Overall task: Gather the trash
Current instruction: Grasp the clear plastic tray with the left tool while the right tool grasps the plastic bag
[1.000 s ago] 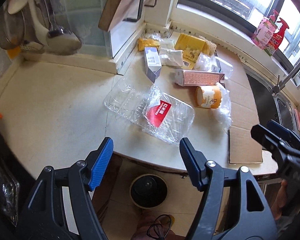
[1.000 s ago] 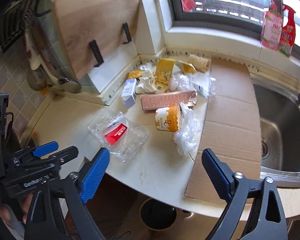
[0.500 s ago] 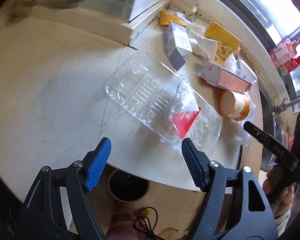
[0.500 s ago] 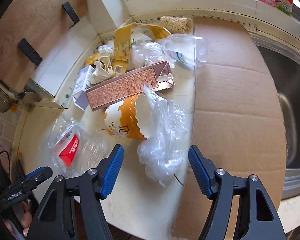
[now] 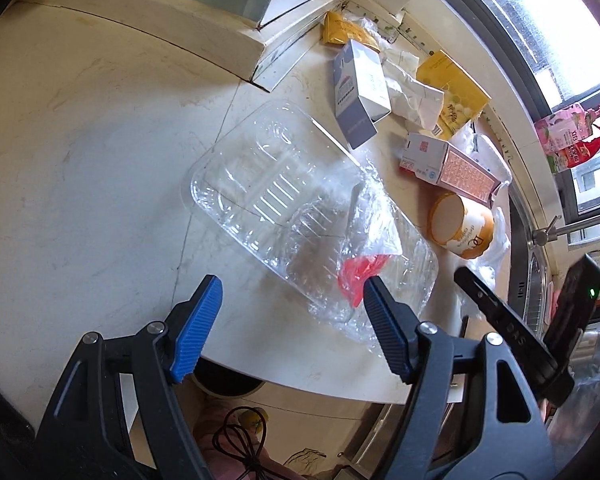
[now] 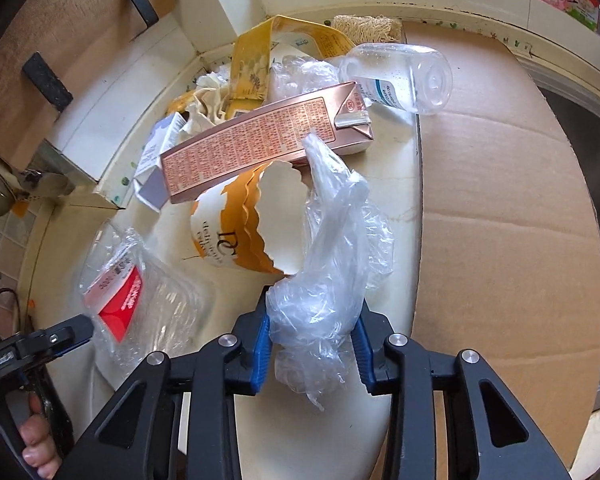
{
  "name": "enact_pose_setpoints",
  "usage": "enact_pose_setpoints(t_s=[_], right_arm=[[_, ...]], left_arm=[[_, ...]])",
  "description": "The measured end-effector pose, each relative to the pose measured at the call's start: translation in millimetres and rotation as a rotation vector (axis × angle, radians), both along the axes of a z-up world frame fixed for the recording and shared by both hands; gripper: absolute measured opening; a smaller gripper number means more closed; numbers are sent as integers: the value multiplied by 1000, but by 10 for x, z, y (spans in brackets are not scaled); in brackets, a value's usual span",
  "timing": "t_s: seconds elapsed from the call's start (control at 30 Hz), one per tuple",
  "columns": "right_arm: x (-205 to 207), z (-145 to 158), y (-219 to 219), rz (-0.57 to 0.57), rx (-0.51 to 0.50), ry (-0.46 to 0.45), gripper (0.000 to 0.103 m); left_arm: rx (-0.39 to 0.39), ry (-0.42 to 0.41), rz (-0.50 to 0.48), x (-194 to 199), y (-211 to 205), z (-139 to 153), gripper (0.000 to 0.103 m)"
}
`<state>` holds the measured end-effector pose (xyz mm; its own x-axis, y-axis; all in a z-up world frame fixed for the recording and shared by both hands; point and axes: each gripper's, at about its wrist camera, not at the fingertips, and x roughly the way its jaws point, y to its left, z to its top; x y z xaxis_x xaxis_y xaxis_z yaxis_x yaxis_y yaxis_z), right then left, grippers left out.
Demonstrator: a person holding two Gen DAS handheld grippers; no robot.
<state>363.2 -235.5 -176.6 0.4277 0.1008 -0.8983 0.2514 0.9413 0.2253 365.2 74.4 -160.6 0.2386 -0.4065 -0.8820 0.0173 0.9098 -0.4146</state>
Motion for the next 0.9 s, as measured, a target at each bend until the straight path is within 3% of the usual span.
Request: enact_pose_setpoints(t_s=[0.23, 0.37, 0.47, 0.57, 0.8, 0.87, 0.9], right_arm=[[-387, 152, 33, -14, 55, -25, 34], [-538, 227, 47, -16, 55, -40, 34], [-600, 284, 42, -24, 57, -56, 34], [-566, 323, 56, -29, 60, -66, 34], [-607, 379, 123, -15, 42, -70, 34], [-624, 395, 129, -14, 38, -71, 34], [-640, 408, 129, -14, 35, -72, 34]], left_arm=[[-105, -13, 53, 30, 128, 107, 71], [-83, -22, 112, 85, 224, 133, 71], [-41, 19, 153, 158, 274, 45, 69], [-35, 38, 183, 195, 308, -51, 54], [-27, 62, 217, 280, 267, -152, 33], [-16, 67, 225, 296, 234, -180, 13], [-15, 70, 225, 300, 227, -192, 12]])
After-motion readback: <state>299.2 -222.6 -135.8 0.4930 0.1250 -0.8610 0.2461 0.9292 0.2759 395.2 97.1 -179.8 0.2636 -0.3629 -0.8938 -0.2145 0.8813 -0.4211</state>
